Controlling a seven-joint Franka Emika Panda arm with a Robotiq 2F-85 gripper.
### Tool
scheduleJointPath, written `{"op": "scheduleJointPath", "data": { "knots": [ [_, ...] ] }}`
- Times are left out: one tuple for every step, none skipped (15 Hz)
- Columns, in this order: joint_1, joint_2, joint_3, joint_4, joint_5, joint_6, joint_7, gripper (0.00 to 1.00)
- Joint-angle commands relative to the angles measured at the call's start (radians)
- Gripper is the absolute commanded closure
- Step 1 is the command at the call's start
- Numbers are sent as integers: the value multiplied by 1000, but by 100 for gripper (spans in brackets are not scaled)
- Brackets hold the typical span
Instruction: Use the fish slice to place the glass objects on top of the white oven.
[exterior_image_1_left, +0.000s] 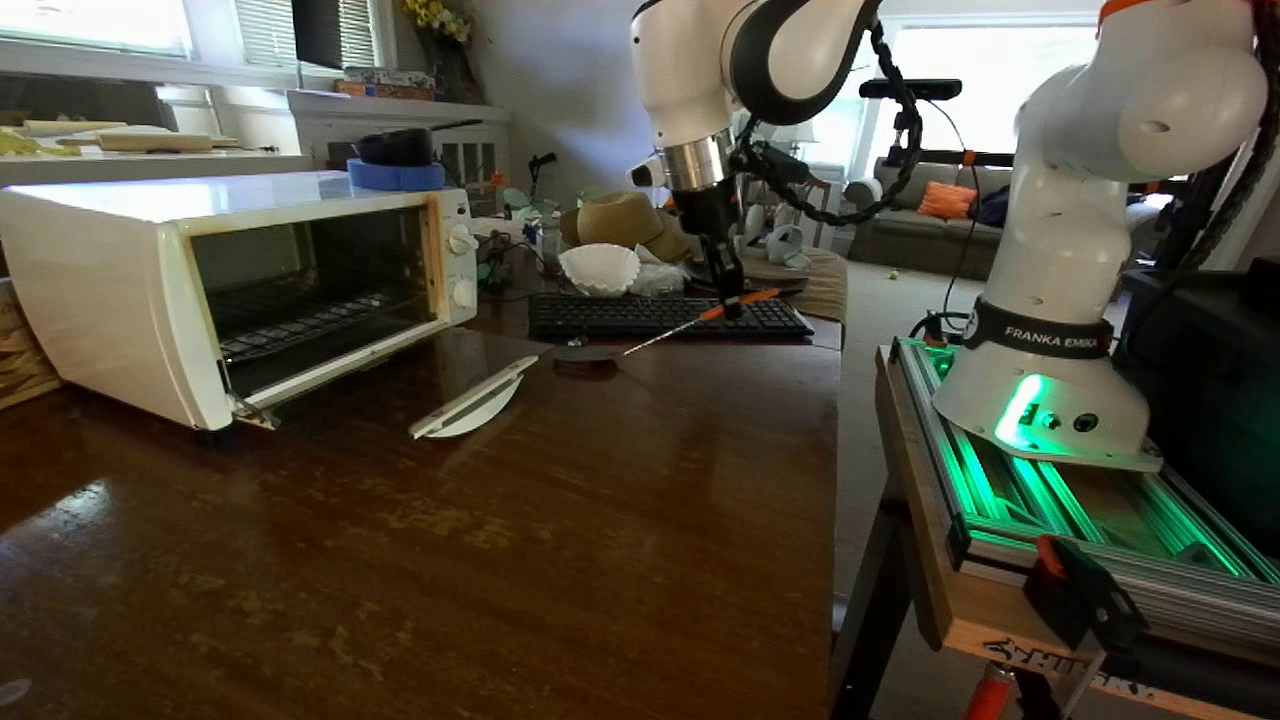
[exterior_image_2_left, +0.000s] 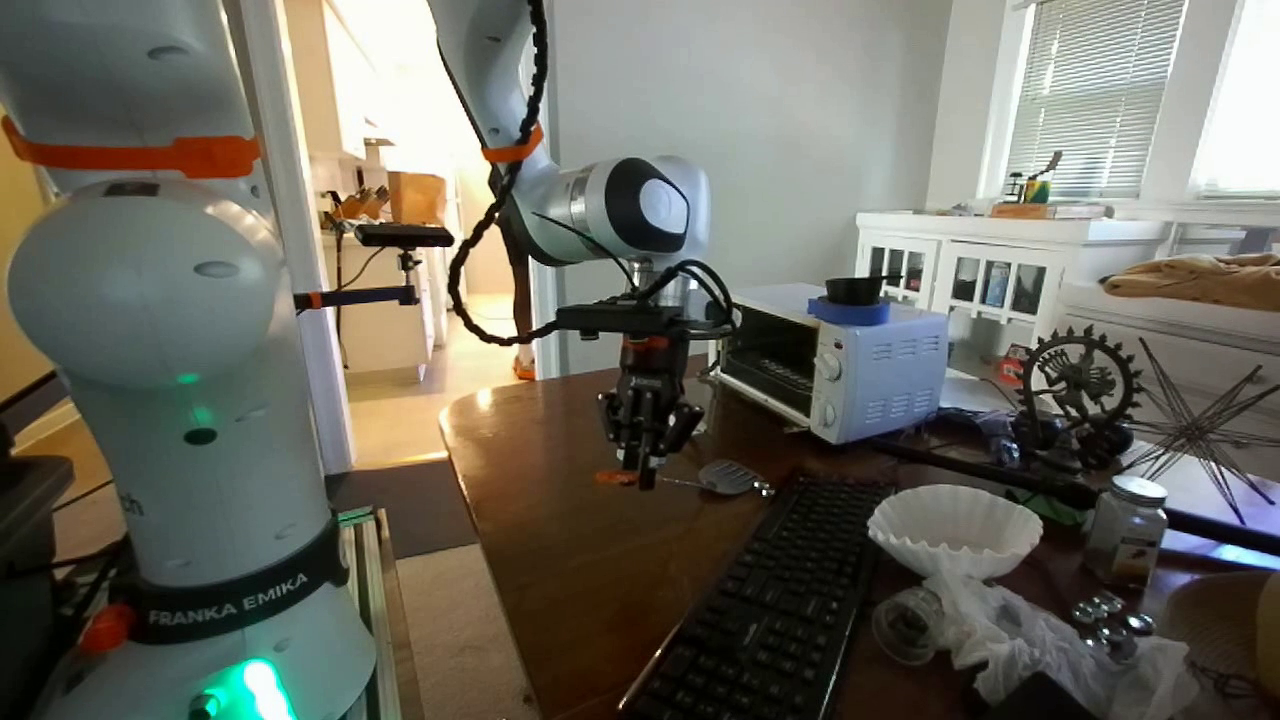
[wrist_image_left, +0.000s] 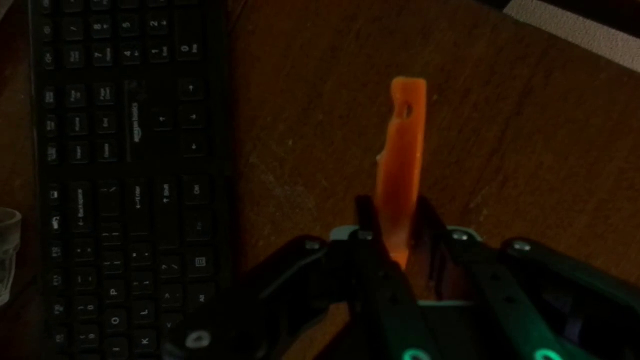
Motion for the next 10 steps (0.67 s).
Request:
{"op": "scheduleJointPath", "data": {
  "knots": [
    [-13, 7, -14, -11, 42, 28, -34, 94],
    [-16, 7, -18, -12, 47, 28, -36, 94],
    [-19, 7, -22, -13, 52, 28, -39, 94],
    [-22, 7, -25, -14, 57, 28, -42, 94],
    [-24, 7, -28, -14, 60, 28, -42, 94],
    [-27, 7, -31, -14, 64, 27, -43, 94],
    [-29, 8, -32, -13, 67, 24, -41, 94],
    [-31, 8, -33, -13, 71, 24, -42, 94],
    [-32, 9, -33, -13, 70, 22, -36, 94],
    [-31, 9, -33, -14, 72, 22, -34, 94]
  ]
}}
